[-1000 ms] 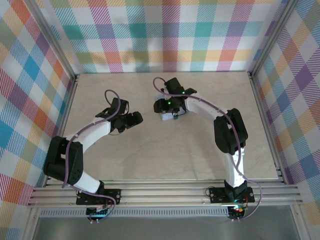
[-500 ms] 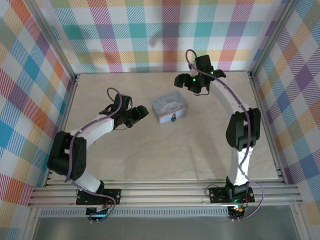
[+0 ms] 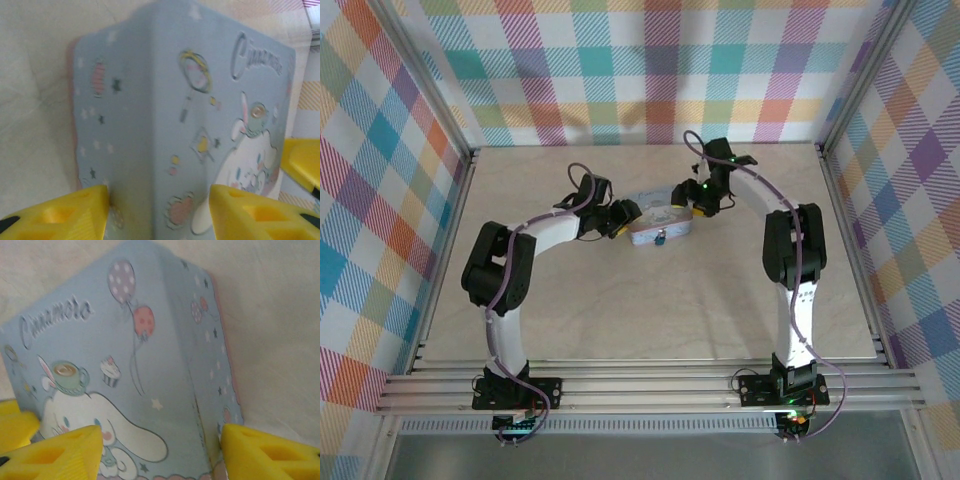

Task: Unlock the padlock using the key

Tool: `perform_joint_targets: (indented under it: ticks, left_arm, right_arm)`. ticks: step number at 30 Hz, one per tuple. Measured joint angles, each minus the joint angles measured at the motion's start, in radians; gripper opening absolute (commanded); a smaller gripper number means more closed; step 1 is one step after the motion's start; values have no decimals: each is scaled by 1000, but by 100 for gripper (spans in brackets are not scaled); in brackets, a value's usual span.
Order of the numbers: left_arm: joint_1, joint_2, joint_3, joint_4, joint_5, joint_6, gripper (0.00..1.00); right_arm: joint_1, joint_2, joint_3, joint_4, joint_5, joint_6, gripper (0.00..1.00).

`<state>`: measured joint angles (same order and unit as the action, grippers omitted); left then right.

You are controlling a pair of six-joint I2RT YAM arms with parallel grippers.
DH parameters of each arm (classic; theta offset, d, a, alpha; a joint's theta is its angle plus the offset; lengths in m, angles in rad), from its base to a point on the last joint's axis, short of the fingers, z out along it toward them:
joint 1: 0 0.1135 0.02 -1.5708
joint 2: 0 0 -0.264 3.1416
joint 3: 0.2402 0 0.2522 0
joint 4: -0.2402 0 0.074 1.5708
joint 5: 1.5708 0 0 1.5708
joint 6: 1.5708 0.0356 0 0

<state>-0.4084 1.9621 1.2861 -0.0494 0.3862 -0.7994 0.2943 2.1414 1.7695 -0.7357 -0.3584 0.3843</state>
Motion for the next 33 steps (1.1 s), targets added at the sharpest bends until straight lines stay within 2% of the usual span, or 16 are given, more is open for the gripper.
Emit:
perform_joint_targets:
  ticks: [9, 16, 24, 33]
  left_arm:
    - [-25, 35, 67, -46, 8, 64, 52]
    - [-93, 41, 86, -56, -21, 113, 54]
    - [-120, 12, 67, -98, -87, 182, 62]
    - [-106, -203, -40, -294, -196, 305, 66]
  right_arm:
    - [9, -210, -321, 65, -9, 35, 62]
    - [11, -394, -488, 78, 19, 62, 68]
    - [11, -444, -543, 75, 29, 69, 70]
    - [11, -528, -568, 95, 53, 114, 71]
